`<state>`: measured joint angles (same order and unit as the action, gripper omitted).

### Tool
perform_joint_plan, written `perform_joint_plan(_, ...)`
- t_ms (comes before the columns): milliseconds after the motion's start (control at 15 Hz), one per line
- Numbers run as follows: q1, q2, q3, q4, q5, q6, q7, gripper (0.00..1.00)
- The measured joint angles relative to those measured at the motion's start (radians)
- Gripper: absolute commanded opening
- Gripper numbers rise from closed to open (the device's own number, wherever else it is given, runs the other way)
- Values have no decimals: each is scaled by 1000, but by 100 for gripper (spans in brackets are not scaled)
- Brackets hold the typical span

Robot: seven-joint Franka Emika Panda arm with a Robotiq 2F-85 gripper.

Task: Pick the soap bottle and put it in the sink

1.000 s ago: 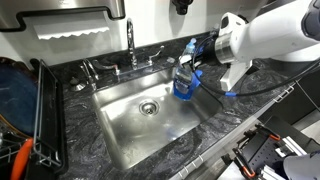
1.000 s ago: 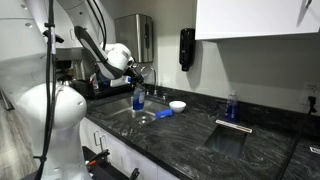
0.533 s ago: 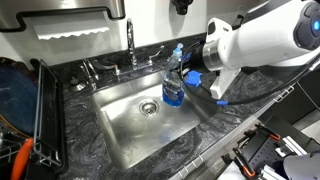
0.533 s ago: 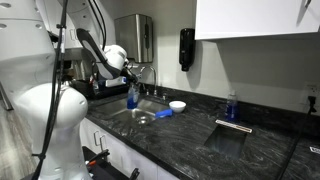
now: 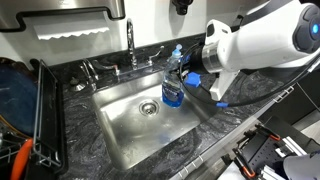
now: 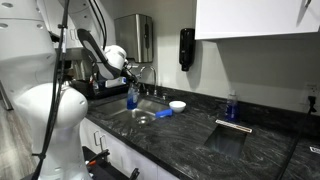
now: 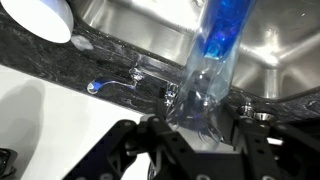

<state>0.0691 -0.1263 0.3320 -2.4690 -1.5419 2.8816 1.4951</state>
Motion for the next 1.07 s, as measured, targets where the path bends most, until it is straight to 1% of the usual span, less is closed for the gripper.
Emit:
perform_joint_plan(200,9,43,21,38,-138,-1,81,29)
perform_joint_plan(467,35,148,51,124,-373,-25,214,29)
perform_joint_plan(800,71,354,82,256,-649,-61,357,29)
perform_joint_plan(1067,78,506,99,358,-796,-62,418,29)
